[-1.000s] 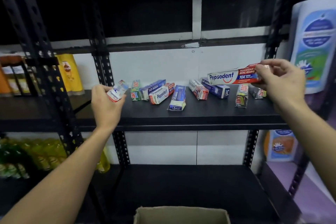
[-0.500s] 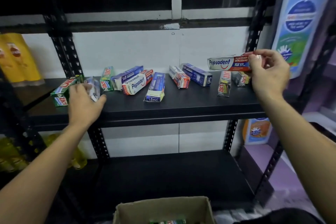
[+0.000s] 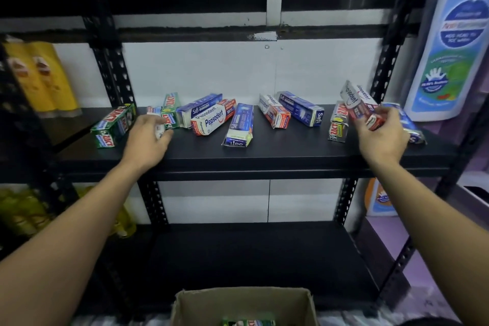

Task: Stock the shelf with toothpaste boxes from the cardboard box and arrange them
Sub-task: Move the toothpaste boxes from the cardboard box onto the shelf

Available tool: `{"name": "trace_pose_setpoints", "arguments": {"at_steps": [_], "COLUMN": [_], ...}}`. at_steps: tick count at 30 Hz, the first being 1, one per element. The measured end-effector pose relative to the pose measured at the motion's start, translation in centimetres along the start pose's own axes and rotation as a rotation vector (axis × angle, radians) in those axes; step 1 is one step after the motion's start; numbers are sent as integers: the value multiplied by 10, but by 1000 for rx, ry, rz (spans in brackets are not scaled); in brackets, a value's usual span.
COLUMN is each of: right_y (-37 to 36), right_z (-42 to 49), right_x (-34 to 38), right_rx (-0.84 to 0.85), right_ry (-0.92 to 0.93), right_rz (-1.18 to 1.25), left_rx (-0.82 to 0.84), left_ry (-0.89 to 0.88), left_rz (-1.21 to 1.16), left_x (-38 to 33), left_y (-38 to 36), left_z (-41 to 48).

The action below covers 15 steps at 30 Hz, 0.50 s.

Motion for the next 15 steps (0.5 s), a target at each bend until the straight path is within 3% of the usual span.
{"name": "trace_pose_setpoints", "arguments": {"at_steps": [4,15], "right_y": [4,5], "right_z": [10,18], "right_x": [3,13], "right_rx": [125,358], "right_ry": [10,101], "right_rz": [-201,-471], "left_rx": [43,50], "left_ry": [-1,70], "left_rz": [16,15], "left_x": [-2,-6], "left_y": [0,-1], "left_z": [5,0]}}
Point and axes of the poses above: each hand's wrist, its own z-axis towards the middle knuckle, its own y-axis out of the back of the hand, x = y × z, the point moved 1 cm from there along z, towards the middle knuckle, and after that the axes turned 5 degrees about -z, right-handed, at the moved point
